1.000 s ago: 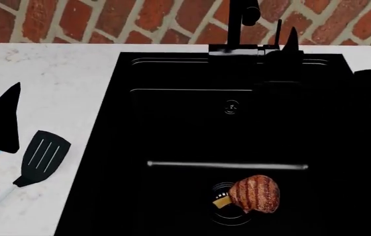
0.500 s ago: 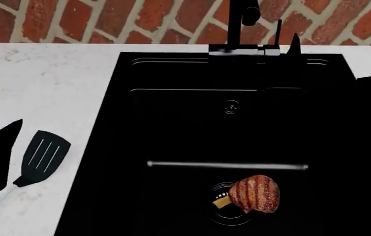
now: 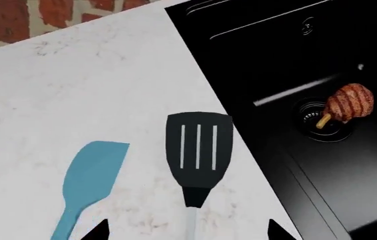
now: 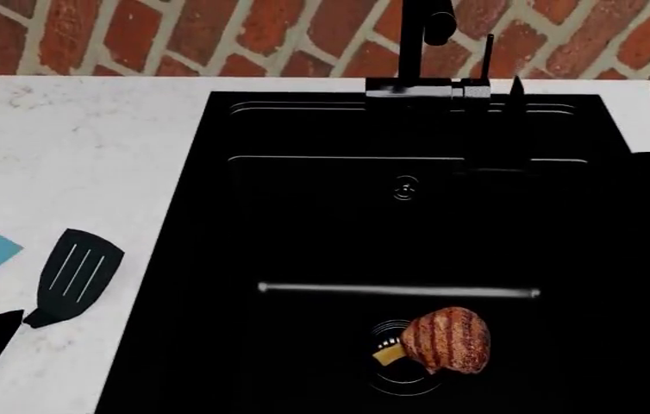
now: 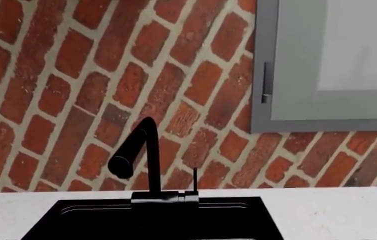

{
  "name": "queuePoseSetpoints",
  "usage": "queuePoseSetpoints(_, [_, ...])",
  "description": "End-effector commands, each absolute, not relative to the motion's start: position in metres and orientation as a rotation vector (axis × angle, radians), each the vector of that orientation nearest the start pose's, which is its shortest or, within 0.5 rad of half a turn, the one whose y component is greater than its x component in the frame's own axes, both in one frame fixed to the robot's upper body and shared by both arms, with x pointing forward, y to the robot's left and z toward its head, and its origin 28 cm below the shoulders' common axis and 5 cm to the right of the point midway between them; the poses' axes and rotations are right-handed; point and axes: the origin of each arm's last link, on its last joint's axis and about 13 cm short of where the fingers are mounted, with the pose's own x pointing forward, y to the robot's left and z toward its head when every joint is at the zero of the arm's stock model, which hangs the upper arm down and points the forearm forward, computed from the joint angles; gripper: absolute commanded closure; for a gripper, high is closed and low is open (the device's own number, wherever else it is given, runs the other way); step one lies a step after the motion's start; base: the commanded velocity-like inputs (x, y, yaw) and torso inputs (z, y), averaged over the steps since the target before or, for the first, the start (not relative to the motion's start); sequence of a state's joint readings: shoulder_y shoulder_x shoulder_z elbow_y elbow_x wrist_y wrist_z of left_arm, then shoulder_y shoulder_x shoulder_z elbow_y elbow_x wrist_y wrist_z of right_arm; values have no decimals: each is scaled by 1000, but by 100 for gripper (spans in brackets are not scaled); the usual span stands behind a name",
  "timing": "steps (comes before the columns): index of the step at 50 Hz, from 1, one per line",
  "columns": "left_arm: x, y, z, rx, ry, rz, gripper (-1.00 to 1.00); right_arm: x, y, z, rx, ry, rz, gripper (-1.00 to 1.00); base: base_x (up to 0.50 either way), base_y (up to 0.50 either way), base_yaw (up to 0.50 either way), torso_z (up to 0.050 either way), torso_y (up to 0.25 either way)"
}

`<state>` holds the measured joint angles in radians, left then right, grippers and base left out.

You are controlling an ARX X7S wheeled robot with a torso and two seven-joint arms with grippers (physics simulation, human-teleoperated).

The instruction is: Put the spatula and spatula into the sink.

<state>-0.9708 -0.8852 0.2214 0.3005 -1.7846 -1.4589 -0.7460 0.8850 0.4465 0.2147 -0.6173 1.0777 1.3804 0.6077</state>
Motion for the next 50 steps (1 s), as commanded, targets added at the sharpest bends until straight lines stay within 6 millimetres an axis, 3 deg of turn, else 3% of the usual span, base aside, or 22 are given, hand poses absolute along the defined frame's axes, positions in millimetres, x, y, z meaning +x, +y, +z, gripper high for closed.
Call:
queuePoseSetpoints(1, [220, 300, 241, 95, 564, -314, -100, 240, -154, 276, 49, -118, -6, -100, 0, 0, 0, 0, 0])
queuePoseSetpoints(22, [225, 298, 223, 148, 718, -287, -100, 248, -153, 267, 57, -93, -5, -100, 0, 0, 0, 0, 0])
queuePoseSetpoints(44, [214, 304, 186, 147, 919, -272, -100, 244, -156, 265, 55, -88, -24, -100, 0, 0, 0, 0, 0])
queuePoseSetpoints(45, [214, 303, 186, 154, 912, -269, 100, 244, -157, 265, 55, -88, -26, -100, 0, 0, 0, 0, 0])
queuePoseSetpoints(50, [215, 299, 193, 189, 882, -303, 100, 244, -157, 264, 60, -87, -27, -100, 0, 0, 1, -3, 0])
